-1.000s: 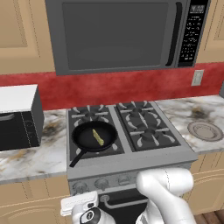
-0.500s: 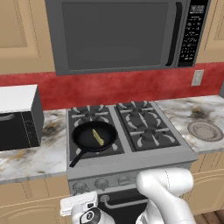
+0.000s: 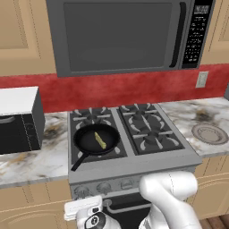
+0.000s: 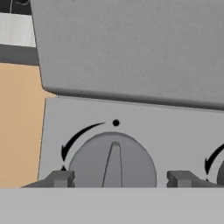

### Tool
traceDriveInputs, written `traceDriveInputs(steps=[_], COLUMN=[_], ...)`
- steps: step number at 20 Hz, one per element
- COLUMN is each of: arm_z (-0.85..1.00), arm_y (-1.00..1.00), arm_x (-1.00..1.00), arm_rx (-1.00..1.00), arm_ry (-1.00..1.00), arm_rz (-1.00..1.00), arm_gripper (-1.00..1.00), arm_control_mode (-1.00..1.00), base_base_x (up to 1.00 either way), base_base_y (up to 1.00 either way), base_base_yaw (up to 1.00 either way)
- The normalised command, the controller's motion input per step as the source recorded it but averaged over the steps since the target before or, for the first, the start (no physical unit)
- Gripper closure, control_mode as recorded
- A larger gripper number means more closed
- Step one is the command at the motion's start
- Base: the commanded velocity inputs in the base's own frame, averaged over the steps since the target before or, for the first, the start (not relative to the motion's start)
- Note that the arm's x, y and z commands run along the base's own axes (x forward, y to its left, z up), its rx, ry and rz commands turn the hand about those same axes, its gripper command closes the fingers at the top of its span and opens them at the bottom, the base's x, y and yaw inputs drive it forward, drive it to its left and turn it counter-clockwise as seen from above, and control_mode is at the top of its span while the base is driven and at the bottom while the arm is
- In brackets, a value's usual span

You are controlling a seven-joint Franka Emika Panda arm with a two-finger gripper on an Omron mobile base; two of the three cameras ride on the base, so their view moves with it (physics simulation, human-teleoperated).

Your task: Pick up the butter stick and place it in the pan. Then turn on the burner for the pan.

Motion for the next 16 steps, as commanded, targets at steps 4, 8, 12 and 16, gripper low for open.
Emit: traceDriveInputs(steps=[4,8,12,16], arm_z=[0.00,0.00,0.01,0.08], arm_y=[0.00,0.00,0.00,0.00], arm_x=[0.01,0.00,0.00,0.00], arm_rx=[0.02,0.01,0.00,0.00], arm_ry=[-0.05,-0.07,-0.06,-0.07], arm_rz=[0.00,0.02,0.02,0.03], arm_gripper=[-1.00,-1.00,-1.00,-1.00], arm_control_mode=[-1.00,-1.00,-1.00,-1.00], base_base_x=[0.00,0.00,0.00,0.00], base_base_y=[0.00,0.00,0.00,0.00], base_base_yaw=[0.00,0.00,0.00,0.00])
